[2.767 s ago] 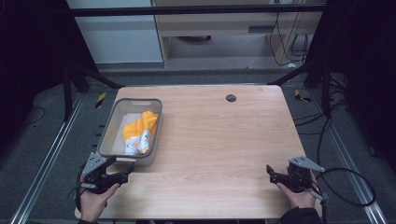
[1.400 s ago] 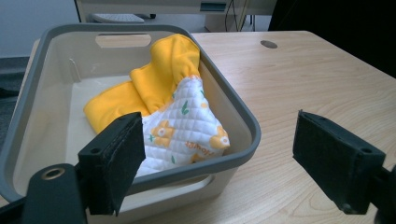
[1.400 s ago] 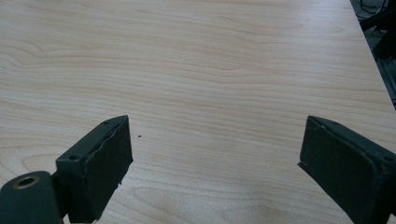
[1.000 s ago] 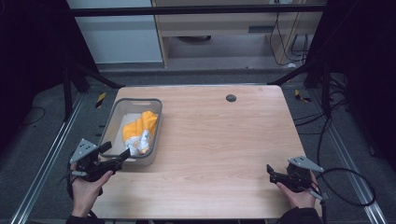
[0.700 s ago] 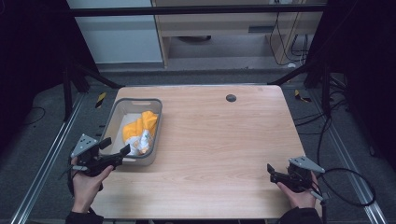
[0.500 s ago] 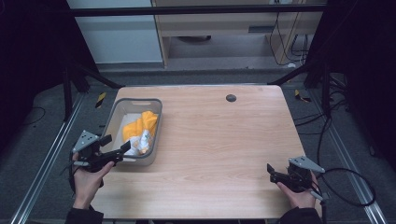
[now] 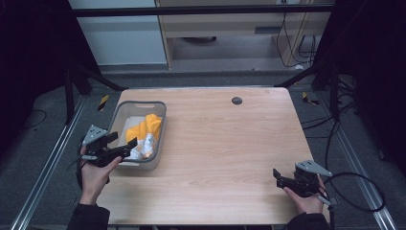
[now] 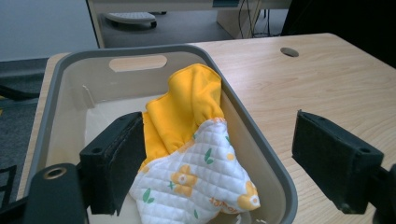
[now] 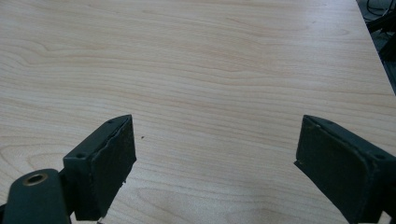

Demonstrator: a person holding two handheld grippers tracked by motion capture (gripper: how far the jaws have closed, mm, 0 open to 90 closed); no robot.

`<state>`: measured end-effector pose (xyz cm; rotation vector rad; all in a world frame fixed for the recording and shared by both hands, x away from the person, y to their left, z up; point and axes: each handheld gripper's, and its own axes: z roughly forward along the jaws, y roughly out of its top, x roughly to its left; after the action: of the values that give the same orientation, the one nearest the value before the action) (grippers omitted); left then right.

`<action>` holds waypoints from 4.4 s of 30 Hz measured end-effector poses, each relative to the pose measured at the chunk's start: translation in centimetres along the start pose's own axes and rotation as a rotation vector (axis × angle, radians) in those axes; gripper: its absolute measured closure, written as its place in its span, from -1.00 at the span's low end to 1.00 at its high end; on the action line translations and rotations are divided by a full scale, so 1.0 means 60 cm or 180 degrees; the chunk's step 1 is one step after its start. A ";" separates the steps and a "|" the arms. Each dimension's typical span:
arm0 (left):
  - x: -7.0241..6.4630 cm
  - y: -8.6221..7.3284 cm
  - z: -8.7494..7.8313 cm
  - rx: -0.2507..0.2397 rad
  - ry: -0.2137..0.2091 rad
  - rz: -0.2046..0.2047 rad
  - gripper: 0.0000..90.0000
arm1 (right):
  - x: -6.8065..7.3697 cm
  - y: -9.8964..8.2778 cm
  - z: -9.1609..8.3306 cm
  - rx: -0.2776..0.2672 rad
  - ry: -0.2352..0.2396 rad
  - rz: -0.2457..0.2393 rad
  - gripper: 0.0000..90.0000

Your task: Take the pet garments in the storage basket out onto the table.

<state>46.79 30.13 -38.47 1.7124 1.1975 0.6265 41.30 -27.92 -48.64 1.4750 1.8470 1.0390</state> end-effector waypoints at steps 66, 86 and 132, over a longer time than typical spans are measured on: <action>-0.012 0.034 0.130 0.1042 0.0124 0.0218 -0.42 | -0.002 0.001 0.004 0.0064 0.0059 0.0011 -0.69; -0.019 0.017 0.154 0.1326 0.0128 0.0272 -0.20 | -0.002 0.000 0.007 0.0099 0.0072 -0.0011 -0.69; 0.000 0.030 0.126 0.1291 0.0237 -0.0046 0.82 | -0.002 0.000 0.009 0.0143 0.0087 -0.0031 -0.69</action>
<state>53.69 26.98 -40.20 2.0258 1.4631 0.4622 41.76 -27.90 -48.97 1.4830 1.9063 1.0238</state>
